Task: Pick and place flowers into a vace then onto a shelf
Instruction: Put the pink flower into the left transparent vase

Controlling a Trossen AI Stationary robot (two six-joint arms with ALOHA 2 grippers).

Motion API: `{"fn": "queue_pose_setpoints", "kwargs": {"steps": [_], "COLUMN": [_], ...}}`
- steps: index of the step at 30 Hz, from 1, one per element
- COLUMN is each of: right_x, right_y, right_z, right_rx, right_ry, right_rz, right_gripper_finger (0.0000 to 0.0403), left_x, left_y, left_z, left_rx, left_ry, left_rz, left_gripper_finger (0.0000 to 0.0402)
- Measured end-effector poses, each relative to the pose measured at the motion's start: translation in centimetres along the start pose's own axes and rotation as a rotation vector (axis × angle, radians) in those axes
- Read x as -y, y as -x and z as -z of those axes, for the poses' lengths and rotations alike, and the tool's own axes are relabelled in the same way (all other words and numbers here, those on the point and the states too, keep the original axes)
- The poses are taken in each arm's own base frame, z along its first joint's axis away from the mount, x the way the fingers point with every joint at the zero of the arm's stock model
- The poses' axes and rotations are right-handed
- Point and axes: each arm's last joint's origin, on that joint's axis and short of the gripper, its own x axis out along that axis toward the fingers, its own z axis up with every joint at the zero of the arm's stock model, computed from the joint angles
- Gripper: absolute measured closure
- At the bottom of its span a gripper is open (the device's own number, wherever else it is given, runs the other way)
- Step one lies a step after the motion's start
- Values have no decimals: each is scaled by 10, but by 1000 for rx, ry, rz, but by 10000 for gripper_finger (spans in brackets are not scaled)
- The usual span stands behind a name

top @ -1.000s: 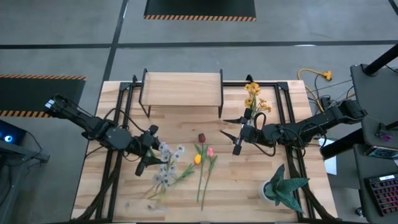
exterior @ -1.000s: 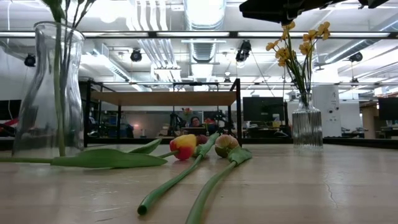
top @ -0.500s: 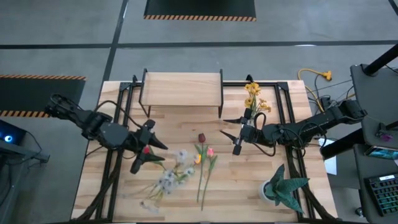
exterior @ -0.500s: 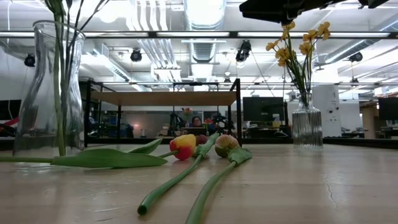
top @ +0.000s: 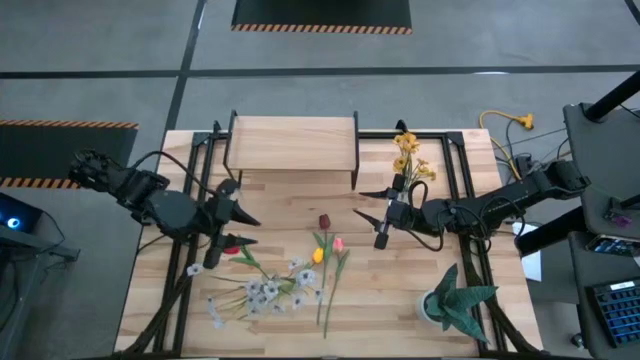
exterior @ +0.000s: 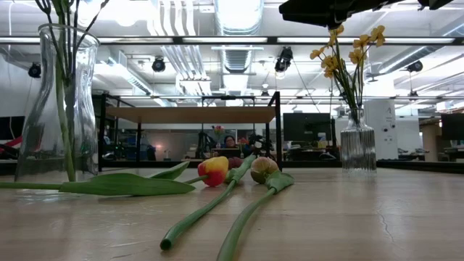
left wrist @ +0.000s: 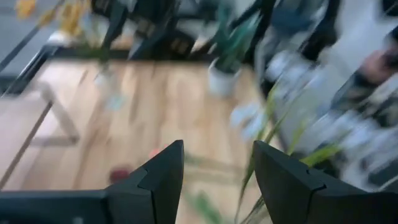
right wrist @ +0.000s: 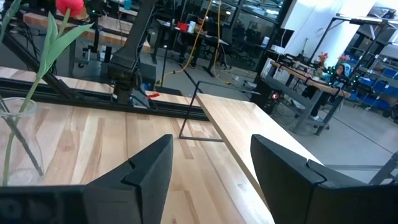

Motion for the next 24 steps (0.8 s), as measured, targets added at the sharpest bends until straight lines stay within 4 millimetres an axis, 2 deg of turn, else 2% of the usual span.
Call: {"fn": "queue_pose_setpoints", "kwargs": {"steps": [4,9,14,17,20,24], "right_x": [0,0,0,0,0,0], "right_y": [0,0,0,0,0,0], "right_z": [0,0,0,0,0,0], "right_rx": [0,0,0,0,-1,-1], "right_ry": [0,-1,-1,-1,-11,-3], "right_rz": [0,0,0,0,0,0], "right_gripper_finger": [196,196,196,196,196,196], "left_x": [-9,-20,-30,-38,-46,-52], "left_y": [9,18,11,9,10,1], "left_z": [10,32,71,97,121,150], "left_rx": [-21,31,173,198,258,380], "left_ry": [3,-11,-44,-68,-41,-24], "left_rz": [-103,-116,-110,-105,-91,-65], "left_gripper_finger": [228,228,228,228,228,228]}}
